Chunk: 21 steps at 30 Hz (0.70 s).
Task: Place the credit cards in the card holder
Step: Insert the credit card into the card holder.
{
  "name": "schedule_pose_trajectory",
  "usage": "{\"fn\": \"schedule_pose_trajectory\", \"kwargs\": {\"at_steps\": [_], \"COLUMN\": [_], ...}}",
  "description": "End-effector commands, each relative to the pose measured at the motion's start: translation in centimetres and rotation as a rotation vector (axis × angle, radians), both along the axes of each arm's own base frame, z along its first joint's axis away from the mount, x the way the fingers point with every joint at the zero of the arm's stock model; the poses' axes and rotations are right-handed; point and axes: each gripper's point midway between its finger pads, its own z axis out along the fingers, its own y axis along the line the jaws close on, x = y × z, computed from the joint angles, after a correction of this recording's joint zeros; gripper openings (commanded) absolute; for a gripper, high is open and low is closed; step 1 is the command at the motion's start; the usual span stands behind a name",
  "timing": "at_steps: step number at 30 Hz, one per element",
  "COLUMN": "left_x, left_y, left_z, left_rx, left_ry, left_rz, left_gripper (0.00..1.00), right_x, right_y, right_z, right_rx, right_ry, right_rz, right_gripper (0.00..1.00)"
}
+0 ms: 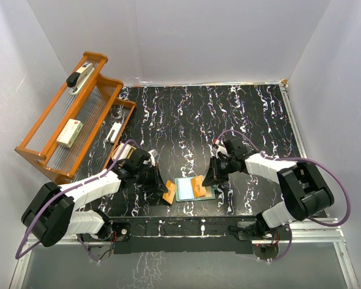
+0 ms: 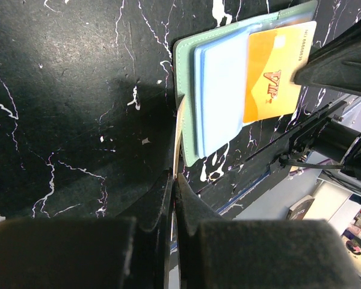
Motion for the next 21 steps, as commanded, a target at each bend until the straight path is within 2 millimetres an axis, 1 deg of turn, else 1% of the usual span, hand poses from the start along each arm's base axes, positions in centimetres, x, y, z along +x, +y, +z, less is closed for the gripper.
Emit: {"fn": "schedule_pose_trajectory", "kwargs": {"at_steps": [1,10,18,21], "left_x": [-0.60,-0.63,-0.67,-0.88], "left_y": [0.42,0.41,0.33,0.36], "left_z": [-0.79,-0.84,-0.64,-0.90], "left_rx": [0.025,0.029,0.016,0.020], "left_ry": [0.022,0.027,0.024,0.029], "left_rz": [-0.004,-0.011,-0.001,-0.006], "left_gripper": [0.00,0.00,0.00,0.00], "right_x": [0.40,0.52,0.99,0.87], "right_y": [-0.25,-0.19,0.21,0.40], "right_z": [-1.04,-1.62,-1.04,-1.00], "right_rx": [-0.012,-0.017,0.004,0.014], "right_ry": [-0.032,-0.022,-0.033,-0.031], "right_rz": [0.009,0.015,0.003,-0.018], "right_gripper": [0.00,0.02,0.02,0.03]}}
